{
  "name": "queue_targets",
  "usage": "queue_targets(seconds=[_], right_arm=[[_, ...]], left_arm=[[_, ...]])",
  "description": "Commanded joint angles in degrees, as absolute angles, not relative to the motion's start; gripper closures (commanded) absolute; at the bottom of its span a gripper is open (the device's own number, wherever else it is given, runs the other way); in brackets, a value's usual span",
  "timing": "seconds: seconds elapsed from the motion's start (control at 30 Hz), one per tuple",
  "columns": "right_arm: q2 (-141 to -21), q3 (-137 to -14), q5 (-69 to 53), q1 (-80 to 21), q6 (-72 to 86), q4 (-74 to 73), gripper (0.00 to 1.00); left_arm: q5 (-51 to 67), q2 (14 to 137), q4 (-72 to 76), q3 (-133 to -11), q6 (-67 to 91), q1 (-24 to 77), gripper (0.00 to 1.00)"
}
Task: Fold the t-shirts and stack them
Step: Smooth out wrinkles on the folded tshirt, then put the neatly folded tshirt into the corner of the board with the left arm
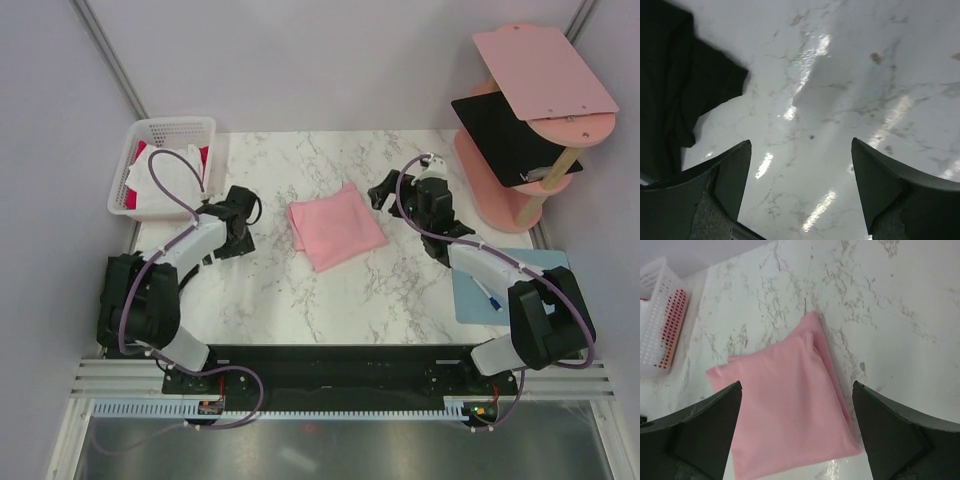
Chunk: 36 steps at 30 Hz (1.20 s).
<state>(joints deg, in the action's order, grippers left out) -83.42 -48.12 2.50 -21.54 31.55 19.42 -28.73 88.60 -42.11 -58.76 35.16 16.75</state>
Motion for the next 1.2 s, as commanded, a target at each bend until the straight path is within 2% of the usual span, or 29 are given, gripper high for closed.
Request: queue_targets(seconds=[0.0, 0.1, 0.5, 0.7, 0.8, 0.83, 0.9, 0.97, 1.17], right_arm=[[-82.2, -45.4, -1.3, -21.8, 30.3, 15.9, 0.02], [-83.4, -44.7, -3.5, -21.8, 30.4, 16.3, 0.02], [-91.0, -47.3, -10.6, -21.7, 31.9, 17.4, 0.02], [-92.2, -47.8, -11.3, -21.8, 31.4, 16.3, 0.02], [-93.3, -48.3, -11.8, -21.8, 31.4, 16.2, 0.02], [-93.4, -48.4, -11.9, -21.7, 31.3, 15.7, 0.02], [-93.4, -48.4, -11.9, -21.7, 31.4, 15.7, 0.02], [-92.9, -48.5, -11.8, -21.8, 31.1, 15.6, 0.02], [-92.3, -49.0, -10.7, -21.7, 30.0, 14.4, 0.02]], left_arm=[[-40.6, 92.5, -53.2, -60.5, 42.3, 12.5, 0.09], [-42.8, 93.3, -54.4, -60.9, 42.5, 8.5, 0.00], [-38.6, 95.7, -42.5, -54.9, 37.7, -7.1, 0.00], [-36.5, 98.6, -39.6, -54.8, 36.6, -11.6, 0.00], [-36.0, 99.1, -38.6, -54.7, 36.2, -12.0, 0.06], [-35.7, 99.1, -38.0, -54.3, 35.9, -12.0, 0.09], [-34.1, 99.6, -37.2, -54.2, 34.9, -12.1, 0.40], [-33.4, 99.6, -36.5, -53.9, 34.5, -12.2, 0.98], [-24.6, 97.8, -33.0, -52.6, 32.3, -11.0, 0.98]])
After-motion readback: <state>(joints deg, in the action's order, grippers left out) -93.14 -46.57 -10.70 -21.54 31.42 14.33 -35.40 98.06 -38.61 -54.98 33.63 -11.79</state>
